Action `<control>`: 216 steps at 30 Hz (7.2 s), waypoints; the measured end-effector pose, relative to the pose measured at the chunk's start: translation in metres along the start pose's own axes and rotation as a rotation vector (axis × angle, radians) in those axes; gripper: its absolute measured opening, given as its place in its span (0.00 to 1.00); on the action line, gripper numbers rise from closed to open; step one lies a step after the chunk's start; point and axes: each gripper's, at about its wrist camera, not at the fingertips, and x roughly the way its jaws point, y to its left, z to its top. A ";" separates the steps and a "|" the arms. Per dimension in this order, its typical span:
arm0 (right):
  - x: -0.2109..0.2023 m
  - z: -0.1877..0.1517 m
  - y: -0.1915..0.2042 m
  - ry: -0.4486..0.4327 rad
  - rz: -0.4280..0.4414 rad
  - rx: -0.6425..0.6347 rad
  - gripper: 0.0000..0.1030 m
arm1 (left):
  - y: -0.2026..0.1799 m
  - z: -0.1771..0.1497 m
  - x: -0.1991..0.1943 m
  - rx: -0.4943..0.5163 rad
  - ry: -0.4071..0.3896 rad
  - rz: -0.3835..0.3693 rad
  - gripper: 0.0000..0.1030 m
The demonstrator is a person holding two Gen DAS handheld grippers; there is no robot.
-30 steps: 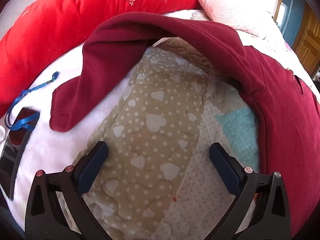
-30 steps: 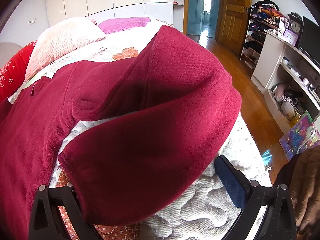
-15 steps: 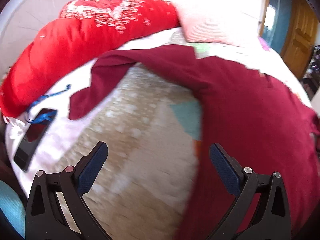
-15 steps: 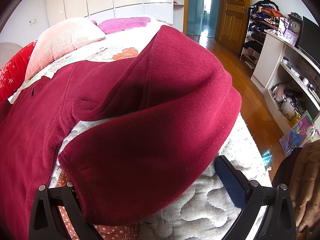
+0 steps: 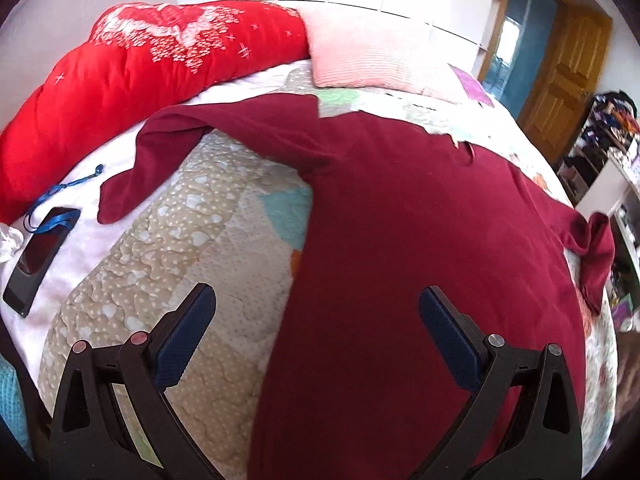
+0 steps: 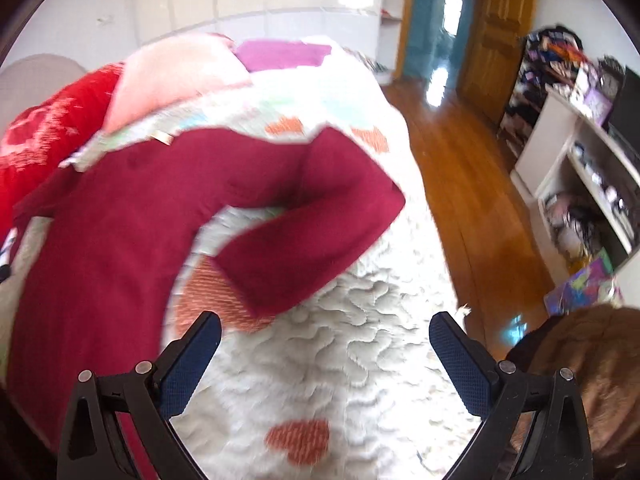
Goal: Fold small clothes
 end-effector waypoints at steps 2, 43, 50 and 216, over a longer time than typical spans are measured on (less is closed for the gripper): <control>-0.027 0.000 0.007 -0.040 0.058 -0.007 1.00 | -0.006 -0.003 0.000 0.006 0.003 0.002 0.99; 0.041 -0.001 0.206 -0.036 0.251 -0.078 1.00 | -0.039 -0.009 0.002 0.088 -0.038 -0.003 0.99; 0.047 0.001 0.217 -0.033 0.235 -0.112 1.00 | -0.037 -0.008 0.009 0.080 -0.025 -0.008 0.99; 0.162 0.084 0.362 -0.041 0.425 -0.664 0.67 | 0.060 0.109 0.090 -0.017 -0.126 -0.181 0.48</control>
